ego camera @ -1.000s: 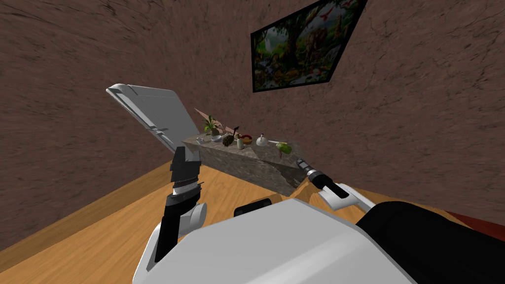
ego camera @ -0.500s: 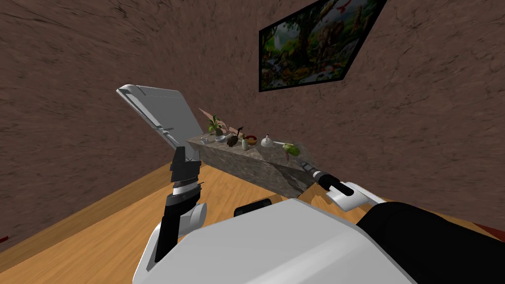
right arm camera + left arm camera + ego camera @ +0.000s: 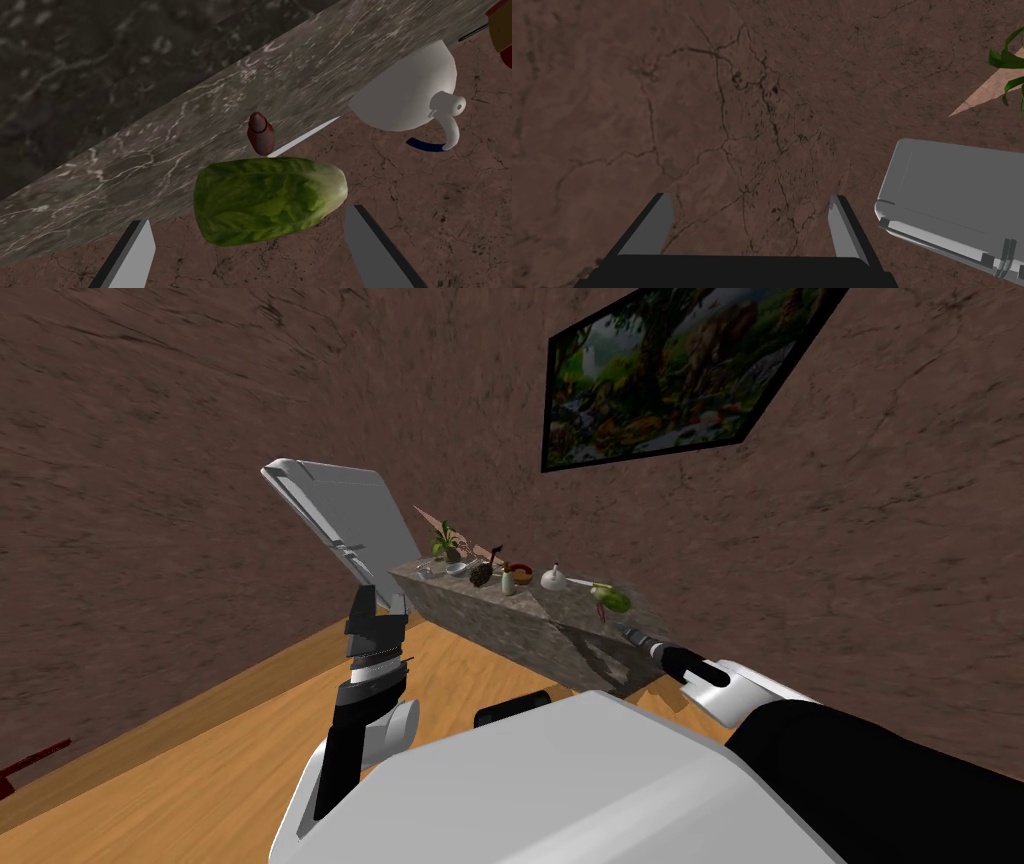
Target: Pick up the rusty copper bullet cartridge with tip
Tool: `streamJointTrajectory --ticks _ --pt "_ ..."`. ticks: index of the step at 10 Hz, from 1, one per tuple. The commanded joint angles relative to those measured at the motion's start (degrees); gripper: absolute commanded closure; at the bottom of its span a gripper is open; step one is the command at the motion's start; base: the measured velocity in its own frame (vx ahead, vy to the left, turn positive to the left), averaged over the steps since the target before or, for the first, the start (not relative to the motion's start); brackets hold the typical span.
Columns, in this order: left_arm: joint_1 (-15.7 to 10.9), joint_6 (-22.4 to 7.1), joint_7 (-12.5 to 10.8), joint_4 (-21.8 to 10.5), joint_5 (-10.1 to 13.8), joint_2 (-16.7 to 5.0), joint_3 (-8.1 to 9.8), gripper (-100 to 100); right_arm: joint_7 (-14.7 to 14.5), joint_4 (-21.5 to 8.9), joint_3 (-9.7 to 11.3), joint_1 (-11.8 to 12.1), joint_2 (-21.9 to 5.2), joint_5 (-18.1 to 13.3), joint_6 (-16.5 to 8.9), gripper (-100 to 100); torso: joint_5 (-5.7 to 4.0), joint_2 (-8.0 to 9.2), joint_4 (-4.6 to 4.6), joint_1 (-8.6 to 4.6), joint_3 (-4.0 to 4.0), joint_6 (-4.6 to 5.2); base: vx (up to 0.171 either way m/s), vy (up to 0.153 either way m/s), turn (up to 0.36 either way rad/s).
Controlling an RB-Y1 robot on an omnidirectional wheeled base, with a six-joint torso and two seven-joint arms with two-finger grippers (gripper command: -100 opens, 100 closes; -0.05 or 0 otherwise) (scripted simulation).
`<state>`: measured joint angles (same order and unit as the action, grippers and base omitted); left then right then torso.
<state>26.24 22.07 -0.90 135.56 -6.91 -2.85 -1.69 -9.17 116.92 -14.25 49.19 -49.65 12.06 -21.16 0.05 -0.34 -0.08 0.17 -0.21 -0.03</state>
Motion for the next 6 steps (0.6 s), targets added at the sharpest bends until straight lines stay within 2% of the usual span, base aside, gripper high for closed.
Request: streamJointTrajectory --ticks 1,3,6 --pt "0.0 0.0 0.0 0.0 0.0 0.0 0.00 0 -0.6 -0.8 -0.6 2.2 -2.9 1.1 -2.2 -100 0.00 0.00 0.00 0.00 0.00 0.00 0.103 0.063 0.179" --pt "0.0 0.0 0.0 0.0 0.0 0.0 0.00 0 -1.5 -1.8 -0.7 4.6 -6.3 2.0 -4.7 -100 0.01 -0.14 -0.03 0.03 -0.08 -0.02 0.126 0.057 0.171" --pt "0.0 0.0 0.0 0.0 0.0 0.0 0.00 0 -2.4 -3.3 -0.6 8.1 -10.3 3.1 -7.8 -100 -0.04 -0.17 -0.04 -0.18 -0.10 -0.02 0.120 0.003 0.174"
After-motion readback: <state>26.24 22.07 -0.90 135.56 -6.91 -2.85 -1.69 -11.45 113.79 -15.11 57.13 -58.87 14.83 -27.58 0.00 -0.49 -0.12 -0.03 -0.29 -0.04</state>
